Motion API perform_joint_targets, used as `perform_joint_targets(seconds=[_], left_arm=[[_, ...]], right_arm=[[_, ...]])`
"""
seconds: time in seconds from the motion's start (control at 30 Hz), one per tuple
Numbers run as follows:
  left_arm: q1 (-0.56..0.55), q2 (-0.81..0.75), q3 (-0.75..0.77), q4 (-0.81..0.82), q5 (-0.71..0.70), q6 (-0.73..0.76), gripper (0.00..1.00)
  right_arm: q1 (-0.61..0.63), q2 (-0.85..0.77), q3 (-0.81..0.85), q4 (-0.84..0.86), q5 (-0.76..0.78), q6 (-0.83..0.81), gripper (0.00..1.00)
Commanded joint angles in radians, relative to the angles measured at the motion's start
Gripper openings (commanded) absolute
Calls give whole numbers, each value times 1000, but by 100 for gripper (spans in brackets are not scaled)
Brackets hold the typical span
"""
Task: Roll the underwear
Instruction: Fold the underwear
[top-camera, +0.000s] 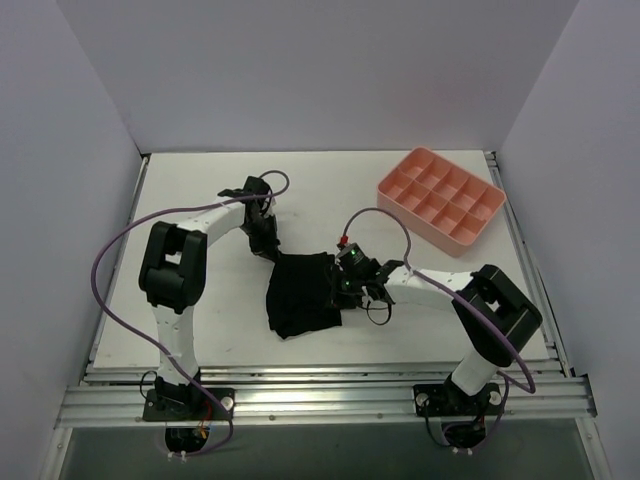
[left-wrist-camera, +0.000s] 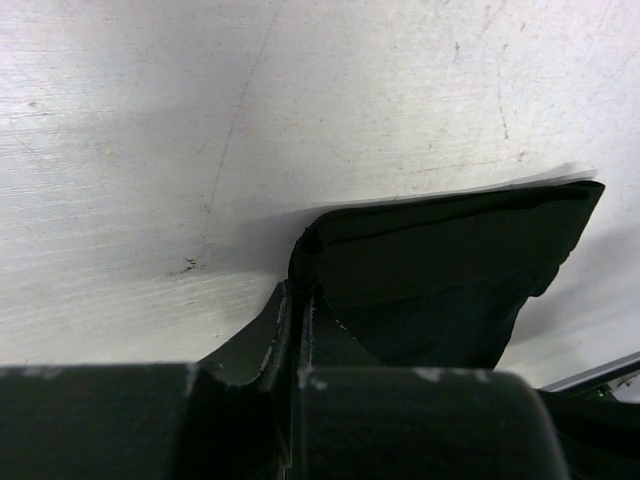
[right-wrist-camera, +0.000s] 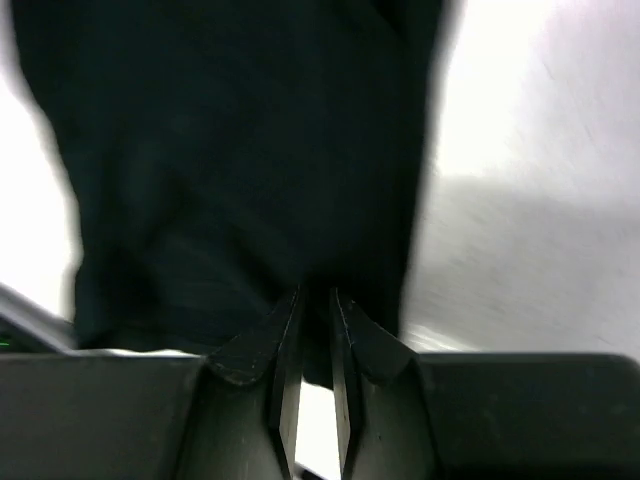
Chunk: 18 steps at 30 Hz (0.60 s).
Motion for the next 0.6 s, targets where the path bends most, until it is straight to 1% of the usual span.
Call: perform_joint_targets(seconds=[0.0,0.17,0.27,0.4,0.43,0.47,0.57], left_arm=[[7,-9,35,-12,-40,-9,2],[14,26,72,-72,-108,-21,2],[18,44,86,-64,-73,-19,2],[14,25,81,-34,-22,-21,2],[14,22,81,-34,-22,-21,2],[13,17,77,-32,-19,-19,2],[13,5,66,-31,-16,-13,2]], right_arm=[[8,14,-59,32,-3,4,12],[6,13,-90,-20,38,-34,12],[6,-6,-68,-64,69,-52,12],[18,-32,53,-196,113,-94,13],[29,-33,121,-214,122,-102,13],[31,-33,154,-237,124,-106,13],[41,0,260,-235,107,-114,13]])
